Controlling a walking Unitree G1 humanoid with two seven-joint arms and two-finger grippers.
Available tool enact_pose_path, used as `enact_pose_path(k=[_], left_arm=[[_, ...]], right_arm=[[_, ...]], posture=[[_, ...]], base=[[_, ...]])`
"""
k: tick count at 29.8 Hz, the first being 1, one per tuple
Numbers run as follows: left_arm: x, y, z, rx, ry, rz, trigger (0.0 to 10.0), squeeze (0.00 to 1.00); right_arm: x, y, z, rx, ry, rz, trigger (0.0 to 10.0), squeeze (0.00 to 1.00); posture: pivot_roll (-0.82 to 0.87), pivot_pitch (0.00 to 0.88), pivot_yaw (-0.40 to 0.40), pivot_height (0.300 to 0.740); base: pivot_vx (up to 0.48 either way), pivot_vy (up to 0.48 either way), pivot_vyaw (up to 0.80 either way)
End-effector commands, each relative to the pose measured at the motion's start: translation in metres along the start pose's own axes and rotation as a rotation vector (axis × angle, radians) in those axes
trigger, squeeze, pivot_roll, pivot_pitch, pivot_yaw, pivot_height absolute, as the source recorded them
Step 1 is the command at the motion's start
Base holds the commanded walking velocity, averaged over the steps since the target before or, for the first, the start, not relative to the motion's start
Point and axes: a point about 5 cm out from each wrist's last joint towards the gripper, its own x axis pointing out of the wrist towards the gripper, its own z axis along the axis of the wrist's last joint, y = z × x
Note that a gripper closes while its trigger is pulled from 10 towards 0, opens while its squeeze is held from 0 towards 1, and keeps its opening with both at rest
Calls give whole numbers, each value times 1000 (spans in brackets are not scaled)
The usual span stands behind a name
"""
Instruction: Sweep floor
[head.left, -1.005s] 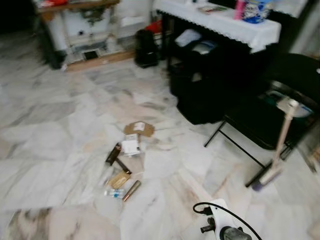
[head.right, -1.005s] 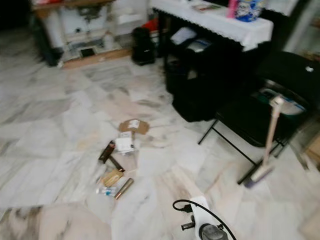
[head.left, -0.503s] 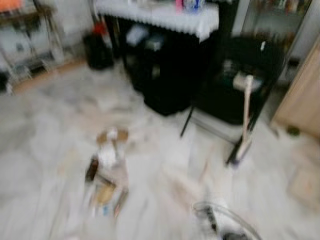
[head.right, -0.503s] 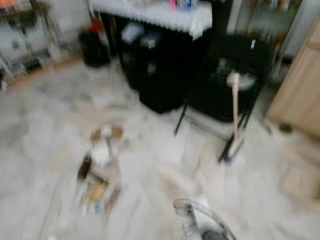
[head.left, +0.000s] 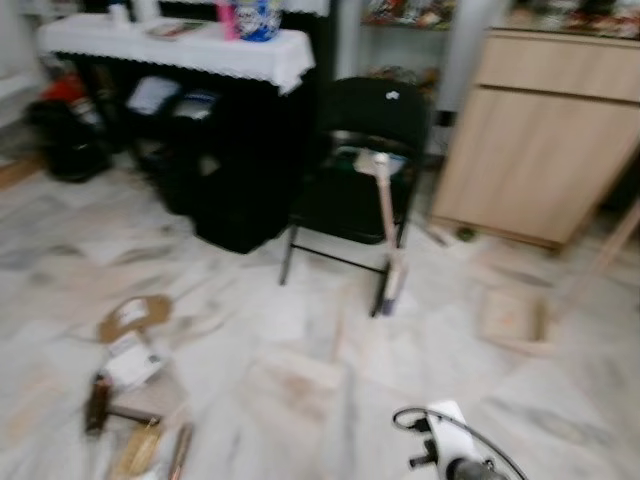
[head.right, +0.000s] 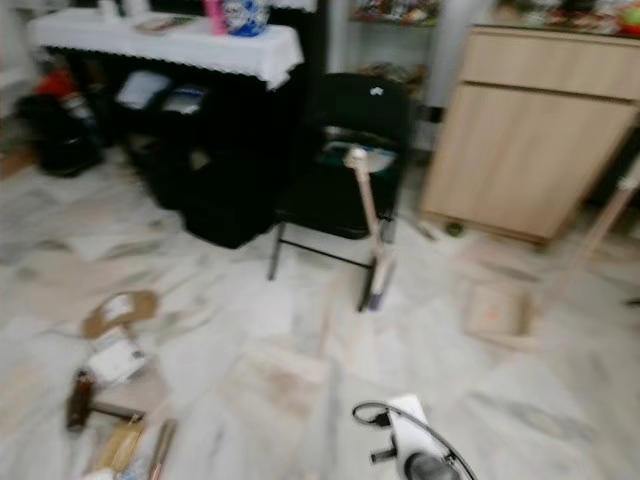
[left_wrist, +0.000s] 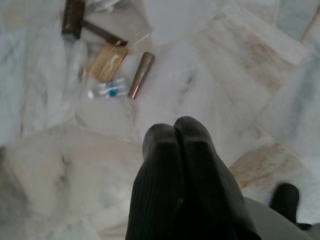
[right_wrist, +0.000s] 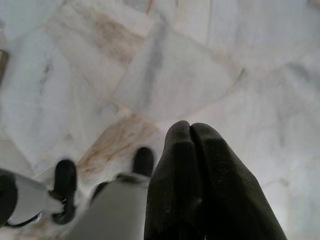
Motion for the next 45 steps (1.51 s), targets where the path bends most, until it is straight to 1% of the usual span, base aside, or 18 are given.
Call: enact_pose_path(k=[1,14,19,22,24,25,29,32,33,35,36,37,39,41,45], left_arm=[[0,-1,-1,-4,9,-4,10000,0],[0,-3,-1,-7,6,-11,10000,0],[0,-3,-1,-5,8,-12,10000,0],[-1,-4,-2,-2,10,-12,10000,0],[-1,-4,-2,-1,9,-11,10000,0],[-1,-4,-2,3,8,-14,10000,0],[-1,-2,-2,7,1,-10,10000,0],[-2,-2,-3,10,-4,-7,10000,0],[-2,-2,-3,10,-7,-3,10000,0],[-2,-2,-3,10,-7,-3,10000,0],[-2,-1,-2,12,-16,1,10000,0],[0,-1,6,17,-56,4,10000,0],[2,0,16,17,-111,8,10000,0],[3,1,18,20,-123,9,10000,0],[3,1,22,21,-149,12,10000,0]], right_arm=[[-1,-4,-2,-2,6,-16,10000,0],[-1,-6,-4,-5,9,-18,10000,0],[-2,-11,-4,-5,9,-24,10000,0],[-2,-11,-2,-12,-9,-10,10000,0],[-2,-10,1,-21,-28,2,10000,0],[-1,-8,5,-36,-54,12,10000,0],[-2,-7,15,-3,-137,38,10000,0],[-3,-10,14,-7,-150,34,10000,0],[-2,-4,12,-33,-150,37,10000,0],[-2,-4,12,-33,-150,37,10000,0],[-2,-1,12,-54,-155,37,10000,0],[-2,3,18,-46,-198,49,10000,0],[-3,3,30,-19,-272,63,10000,0],[-4,3,34,-25,-301,67,10000,0],[-5,4,41,3,-346,74,10000,0]], posture=[[-68,29,50,740],[-69,29,46,740],[-70,28,46,740],[-72,26,46,740],[-71,26,46,740],[-71,26,46,740],[-78,25,51,740],[-89,27,54,740],[-91,28,55,740],[-91,28,55,740],[-90,27,54,740],[-88,27,55,740],[-89,26,56,740],[-89,26,56,740],[-90,22,57,740]], base=[[0,0,-788],[0,0,-788],[0,0,-788],[0,0,-150],[0,0,0],[0,0,0],[0,0,0],[0,0,0],[0,0,0],[0,0,0],[0,0,0],[0,0,0],[0,0,0],[0,0,0],[0,0,0]])
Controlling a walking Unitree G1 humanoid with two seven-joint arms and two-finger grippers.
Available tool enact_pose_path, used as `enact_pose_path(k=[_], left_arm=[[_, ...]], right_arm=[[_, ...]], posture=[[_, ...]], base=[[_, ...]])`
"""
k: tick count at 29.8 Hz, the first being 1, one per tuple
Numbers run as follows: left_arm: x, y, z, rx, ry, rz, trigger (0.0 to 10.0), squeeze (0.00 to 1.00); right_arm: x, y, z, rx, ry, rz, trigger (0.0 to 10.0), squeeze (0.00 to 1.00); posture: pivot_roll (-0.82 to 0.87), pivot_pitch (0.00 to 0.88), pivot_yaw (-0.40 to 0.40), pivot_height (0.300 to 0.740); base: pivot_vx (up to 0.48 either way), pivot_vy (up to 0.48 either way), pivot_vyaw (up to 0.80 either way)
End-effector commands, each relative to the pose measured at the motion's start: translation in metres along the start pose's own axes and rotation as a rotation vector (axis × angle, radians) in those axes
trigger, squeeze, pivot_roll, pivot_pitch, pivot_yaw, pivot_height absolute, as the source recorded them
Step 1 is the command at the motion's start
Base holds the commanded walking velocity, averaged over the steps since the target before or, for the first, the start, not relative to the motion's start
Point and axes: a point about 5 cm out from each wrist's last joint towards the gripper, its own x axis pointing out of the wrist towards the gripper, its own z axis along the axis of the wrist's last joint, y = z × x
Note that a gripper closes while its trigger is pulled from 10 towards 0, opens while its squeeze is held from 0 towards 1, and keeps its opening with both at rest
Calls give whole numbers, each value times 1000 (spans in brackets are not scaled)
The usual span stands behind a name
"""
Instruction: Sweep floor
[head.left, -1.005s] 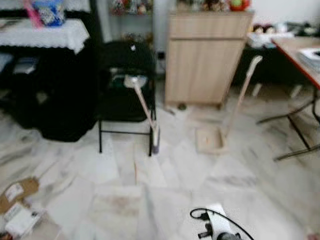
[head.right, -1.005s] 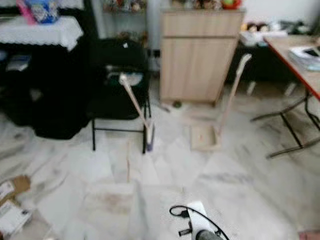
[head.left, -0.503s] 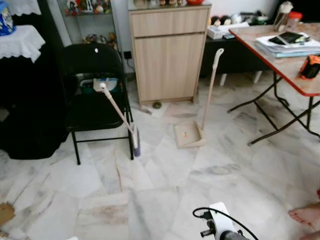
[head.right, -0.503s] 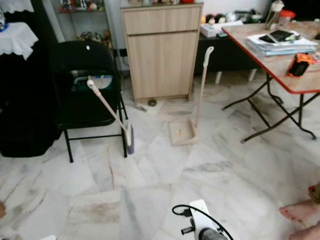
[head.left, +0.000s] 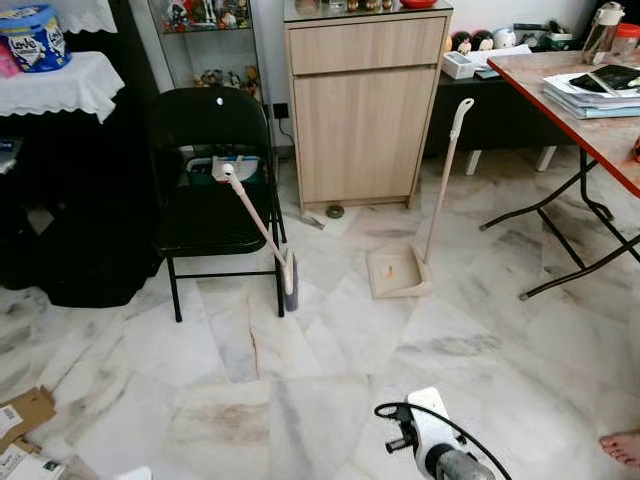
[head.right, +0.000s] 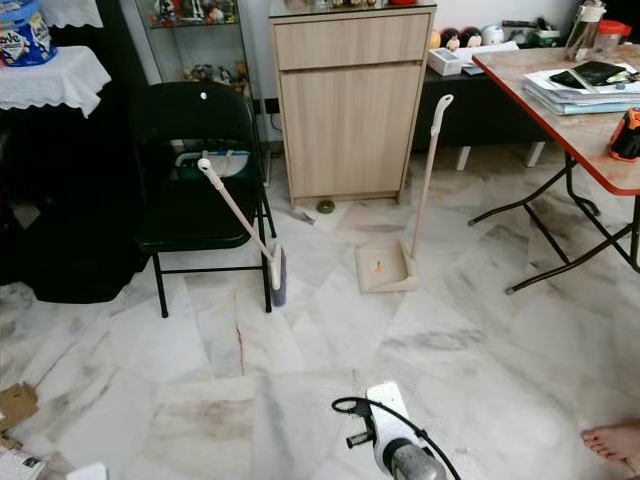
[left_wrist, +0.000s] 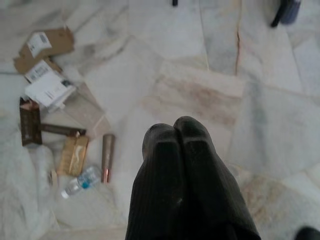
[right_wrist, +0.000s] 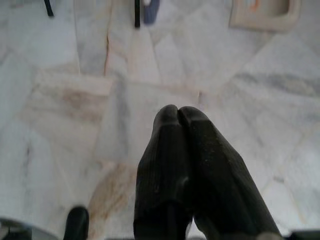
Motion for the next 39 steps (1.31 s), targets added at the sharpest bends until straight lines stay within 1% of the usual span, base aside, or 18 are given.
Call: enact_pose_path(k=[1,4,6,11,13,14,18,20,23,25,26,27,31,33,34,36,38,39], left_arm=[[-2,2,-3,14,8,8,10000,0],[-2,2,-4,19,16,6,10000,0],[-4,0,-5,22,8,5,10000,0],[-6,0,-1,36,-60,6,10000,0],[-7,-2,6,46,-121,-8,10000,0],[-7,-2,18,46,-207,-14,10000,0],[-5,-1,42,50,-339,-16,10000,0],[-5,-5,62,80,-438,-53,10000,0],[-9,-14,79,120,-528,-110,10000,0],[-19,-24,97,167,-622,-169,10000,0],[-23,-26,102,170,-652,-177,10000,0],[-23,-26,102,170,-652,-177,10000,0],[-45,-31,125,178,-774,-177,10000,0],[-57,-30,135,165,-818,-172,10000,0],[-71,-31,144,167,-853,-168,10000,0],[-75,-31,146,170,-861,-168,10000,0],[-88,-31,153,177,-890,-167,10000,0],[-92,-31,155,182,-893,-165,10000,0]], right_arm=[[1,2,5,15,-32,5,10000,0],[2,5,8,-13,-45,18,10000,0],[4,6,20,-34,-119,30,10000,0],[3,0,34,-70,-215,15,10000,0],[3,-3,41,-72,-244,-3,10000,0],[5,-5,50,-69,-279,-14,10000,0],[7,-1,65,-79,-327,-2,10000,0],[9,2,75,-85,-360,9,10000,0],[9,5,83,-85,-396,15,10000,0],[6,4,90,-111,-448,11,10000,0],[4,2,93,-127,-469,5,10000,0],[4,2,93,-127,-469,5,10000,0],[-12,-9,107,-222,-581,-27,10000,0],[-22,-14,119,-263,-640,-37,10000,0],[-34,-18,138,-268,-713,-56,10000,0],[-37,-19,143,-260,-734,-62,10000,0],[-49,-14,170,-238,-821,-70,10000,0],[-52,-11,175,-234,-836,-68,10000,0]], posture=[[-91,20,58,740],[-91,20,58,740],[-88,10,53,740],[-96,5,55,740],[-101,5,58,740],[-101,4,58,740],[-88,5,53,740],[-87,5,53,740],[-85,7,52,740],[-88,13,59,740],[-88,13,59,740],[-88,13,59,740],[-94,21,70,740],[-104,26,76,740],[-116,29,82,740],[-118,29,82,740],[-126,28,89,740],[-126,28,89,740]], base=[[0,0,0],[0,0,0],[0,0,0],[0,0,0],[0,0,0],[0,0,0],[0,0,0],[0,0,0],[0,0,0],[0,0,0],[0,0,0],[0,0,0],[0,0,0],[0,0,0],[0,0,0],[0,0,0],[0,0,0],[0,0,0]])
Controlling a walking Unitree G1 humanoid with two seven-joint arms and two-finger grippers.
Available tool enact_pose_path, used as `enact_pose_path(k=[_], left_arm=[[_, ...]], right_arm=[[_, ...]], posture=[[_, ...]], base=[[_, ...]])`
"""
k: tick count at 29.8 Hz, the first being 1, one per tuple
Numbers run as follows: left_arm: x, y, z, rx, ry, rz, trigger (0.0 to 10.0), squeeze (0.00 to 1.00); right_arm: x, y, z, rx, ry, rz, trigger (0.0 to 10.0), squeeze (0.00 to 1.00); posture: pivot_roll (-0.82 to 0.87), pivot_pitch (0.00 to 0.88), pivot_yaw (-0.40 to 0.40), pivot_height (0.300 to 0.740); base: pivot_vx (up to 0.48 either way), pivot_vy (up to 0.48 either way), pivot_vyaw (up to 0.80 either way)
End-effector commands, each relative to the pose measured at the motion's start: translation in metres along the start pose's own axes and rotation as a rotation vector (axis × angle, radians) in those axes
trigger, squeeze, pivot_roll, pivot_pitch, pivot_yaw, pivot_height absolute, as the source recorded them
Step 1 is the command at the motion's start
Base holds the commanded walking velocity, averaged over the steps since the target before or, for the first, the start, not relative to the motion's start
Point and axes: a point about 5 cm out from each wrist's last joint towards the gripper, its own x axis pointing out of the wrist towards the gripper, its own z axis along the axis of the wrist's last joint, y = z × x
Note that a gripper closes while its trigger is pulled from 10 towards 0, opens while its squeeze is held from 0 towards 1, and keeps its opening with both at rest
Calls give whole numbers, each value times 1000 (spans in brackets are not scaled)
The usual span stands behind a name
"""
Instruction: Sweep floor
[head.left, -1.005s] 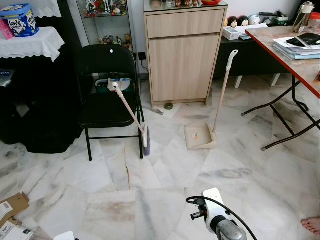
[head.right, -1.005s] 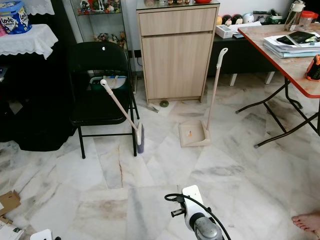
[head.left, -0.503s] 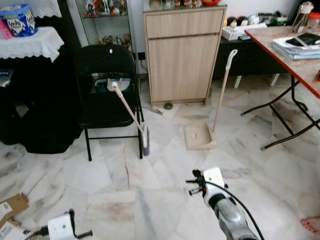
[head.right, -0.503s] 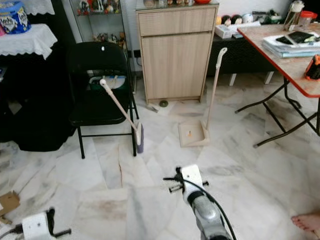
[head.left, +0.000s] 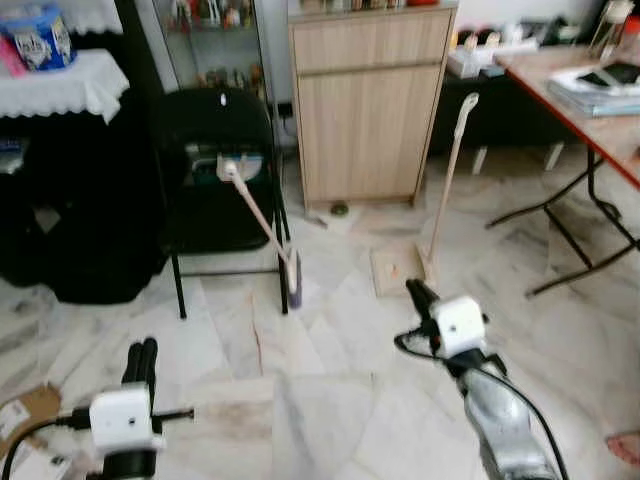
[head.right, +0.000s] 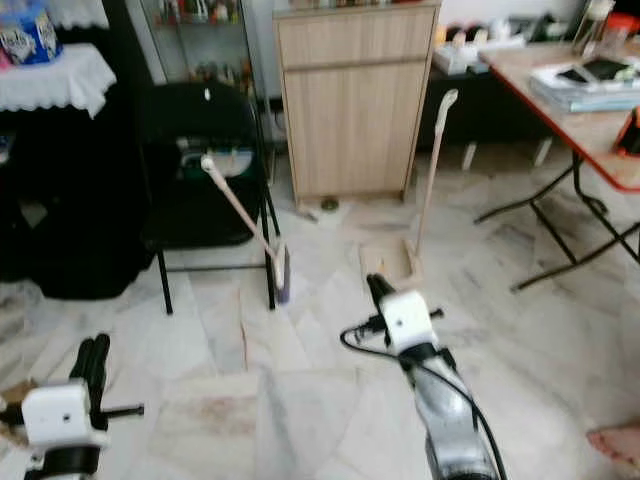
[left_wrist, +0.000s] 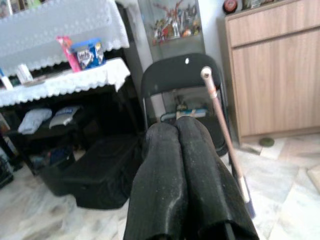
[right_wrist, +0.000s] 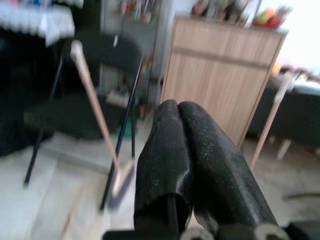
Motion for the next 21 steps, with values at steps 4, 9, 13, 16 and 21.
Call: enact_pose_path(k=[4,9,13,16,21], left_arm=[[-2,3,21,56,-28,7,10000,0],[1,7,40,105,-62,20,10000,0],[0,10,49,91,-70,75,10000,0],[-1,8,54,75,-63,85,10000,0],[-3,11,51,79,-39,124,10000,0]], right_arm=[[15,10,36,51,-88,-8,10000,0],[30,32,49,15,-109,50,10000,0],[40,27,51,-39,-116,1,10000,0],[50,23,56,25,-122,-33,10000,0],[65,25,63,77,-147,-98,10000,0]], posture=[[-124,16,99,740],[-96,0,99,740],[-90,0,104,740],[-83,0,95,740],[-52,0,64,740]], base=[[0,0,0],[0,0,0],[0,0,0],[0,0,0],[0,0,0]])
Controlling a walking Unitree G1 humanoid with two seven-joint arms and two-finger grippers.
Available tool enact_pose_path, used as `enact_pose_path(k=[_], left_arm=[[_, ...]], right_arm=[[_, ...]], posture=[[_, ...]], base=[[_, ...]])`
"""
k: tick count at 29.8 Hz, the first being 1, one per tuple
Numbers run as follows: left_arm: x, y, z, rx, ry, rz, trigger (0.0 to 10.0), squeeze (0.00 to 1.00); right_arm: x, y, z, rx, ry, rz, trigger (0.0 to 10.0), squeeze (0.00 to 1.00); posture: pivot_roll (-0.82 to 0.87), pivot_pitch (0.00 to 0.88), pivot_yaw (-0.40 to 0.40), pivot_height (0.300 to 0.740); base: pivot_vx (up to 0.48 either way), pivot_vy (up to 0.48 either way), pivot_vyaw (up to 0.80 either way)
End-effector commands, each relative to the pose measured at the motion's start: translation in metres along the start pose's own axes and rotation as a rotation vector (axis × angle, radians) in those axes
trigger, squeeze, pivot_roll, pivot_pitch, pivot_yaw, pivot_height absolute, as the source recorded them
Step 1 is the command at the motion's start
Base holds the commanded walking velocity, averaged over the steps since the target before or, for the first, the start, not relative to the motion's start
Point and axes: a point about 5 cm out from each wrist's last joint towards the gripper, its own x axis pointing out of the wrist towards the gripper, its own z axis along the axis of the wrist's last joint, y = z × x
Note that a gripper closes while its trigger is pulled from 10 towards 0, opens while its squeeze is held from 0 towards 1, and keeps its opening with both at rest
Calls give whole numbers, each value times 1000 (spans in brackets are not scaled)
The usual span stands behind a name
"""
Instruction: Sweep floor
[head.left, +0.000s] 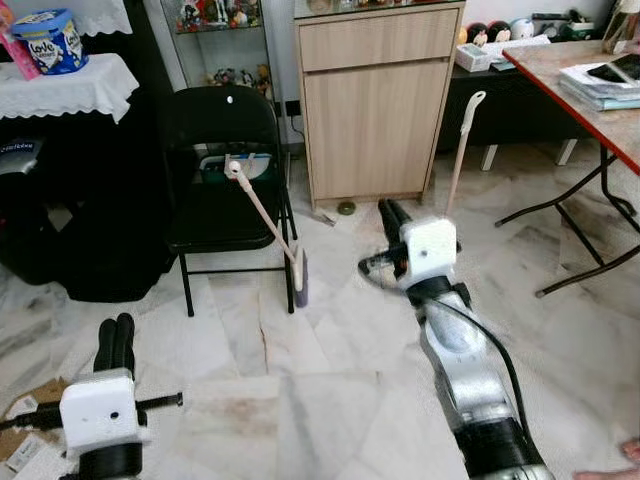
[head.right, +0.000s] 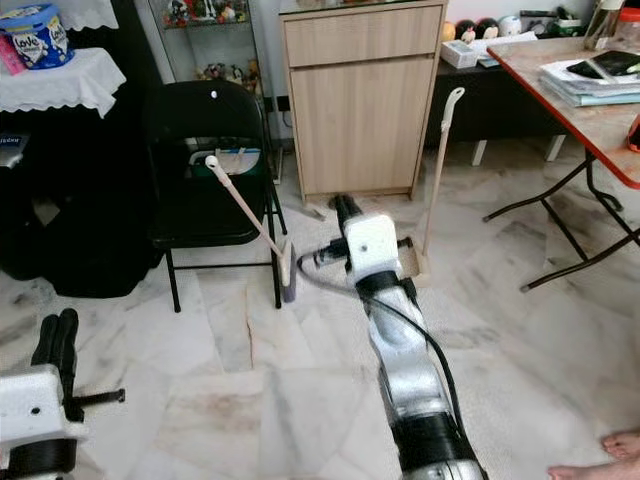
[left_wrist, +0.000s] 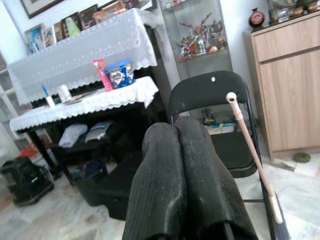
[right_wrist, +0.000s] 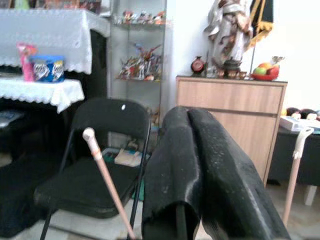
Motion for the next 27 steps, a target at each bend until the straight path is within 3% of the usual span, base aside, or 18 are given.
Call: enact_pose_path(k=[1,6,9,12,14,18,27], left_arm=[[0,7,4,23,1,37,10000,0],[-1,12,8,30,6,72,10000,0],[7,9,7,7,-2,68,10000,0],[13,5,7,-5,-15,57,10000,0],[14,4,7,-6,-14,59,10000,0],[8,4,2,3,17,63,10000,0],[7,3,2,20,38,-14,10000,0]], right_arm=[[1,9,-1,-10,-10,20,10000,0],[-3,20,-4,13,-9,63,10000,0],[1,33,-3,75,-6,93,10000,0],[4,31,-2,152,10,65,10000,0],[3,30,-3,132,11,74,10000,0],[-26,25,-22,62,73,133,10000,0],[-66,10,-28,24,135,137,10000,0]], posture=[[-44,0,59,740],[-34,0,53,740],[-64,0,58,740],[-76,0,57,740],[-73,0,53,740],[-83,0,83,740],[-109,0,151,740]], base=[[0,0,0],[0,0,0],[0,0,0],[0,0,0],[0,0,0],[0,0,0],[0,0,0]])
